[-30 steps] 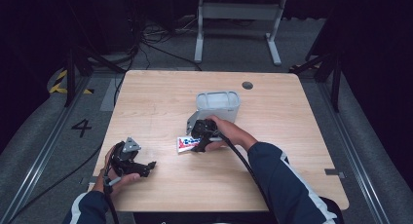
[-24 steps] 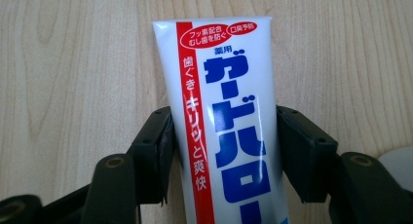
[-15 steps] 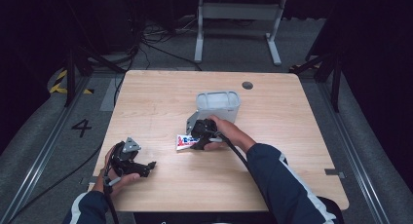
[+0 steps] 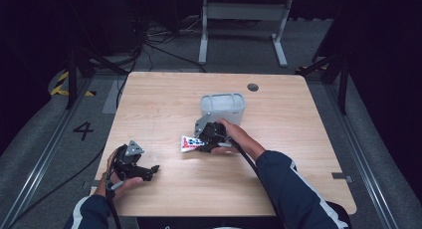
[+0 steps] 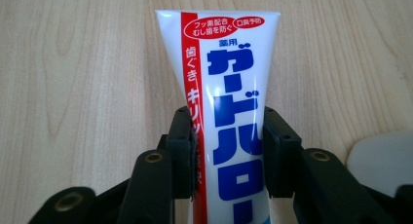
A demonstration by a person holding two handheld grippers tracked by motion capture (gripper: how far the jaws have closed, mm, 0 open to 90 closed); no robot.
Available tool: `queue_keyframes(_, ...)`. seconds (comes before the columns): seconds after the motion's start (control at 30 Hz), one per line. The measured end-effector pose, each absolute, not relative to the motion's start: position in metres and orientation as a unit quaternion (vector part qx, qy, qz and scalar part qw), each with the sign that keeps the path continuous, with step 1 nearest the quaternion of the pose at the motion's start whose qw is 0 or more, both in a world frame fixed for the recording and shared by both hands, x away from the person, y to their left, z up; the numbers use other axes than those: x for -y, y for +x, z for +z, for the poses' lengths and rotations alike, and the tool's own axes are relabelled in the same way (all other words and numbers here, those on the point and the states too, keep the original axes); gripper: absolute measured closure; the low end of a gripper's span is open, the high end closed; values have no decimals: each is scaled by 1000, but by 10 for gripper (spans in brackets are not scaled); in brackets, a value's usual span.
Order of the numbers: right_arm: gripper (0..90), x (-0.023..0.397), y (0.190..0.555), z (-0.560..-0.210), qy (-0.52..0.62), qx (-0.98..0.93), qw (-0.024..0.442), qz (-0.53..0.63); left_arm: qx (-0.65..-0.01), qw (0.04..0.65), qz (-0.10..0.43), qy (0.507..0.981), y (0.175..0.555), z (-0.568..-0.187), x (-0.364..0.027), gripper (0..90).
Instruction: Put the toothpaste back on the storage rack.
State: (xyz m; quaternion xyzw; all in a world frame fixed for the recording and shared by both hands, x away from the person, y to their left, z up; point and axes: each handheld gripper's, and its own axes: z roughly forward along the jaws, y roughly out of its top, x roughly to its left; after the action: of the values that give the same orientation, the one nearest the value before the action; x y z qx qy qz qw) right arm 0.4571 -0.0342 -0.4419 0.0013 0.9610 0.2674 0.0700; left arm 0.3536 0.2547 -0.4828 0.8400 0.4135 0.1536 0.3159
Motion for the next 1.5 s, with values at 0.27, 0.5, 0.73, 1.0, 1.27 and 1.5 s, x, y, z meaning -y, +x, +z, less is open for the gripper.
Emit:
queue_keyframes(0.27, 635, 56, 453, -427, 20, -947, 81, 311, -412, 316, 154, 841, 354, -483, -255, 2)
queue_keyframes(0.5, 636, 79, 455, -417, 49, -933, 92, 345, -412, 316, 154, 841, 354, -483, -255, 2)
queue_keyframes(0.73, 637, 95, 455, -409, 69, -918, 103, 378, -412, 316, 154, 841, 354, -483, -255, 2)
queue_keyframes(1.0, 637, 111, 453, -396, 77, -904, 112, 404, -412, 316, 154, 841, 354, -483, -255, 1)
queue_keyframes(1.27, 635, 115, 452, -391, 80, -897, 116, 419, -410, 316, 155, 841, 354, -483, -255, 1)
queue_keyframes(1.5, 635, 119, 451, -385, 84, -889, 124, 433, -412, 316, 153, 841, 354, -483, -255, 1)
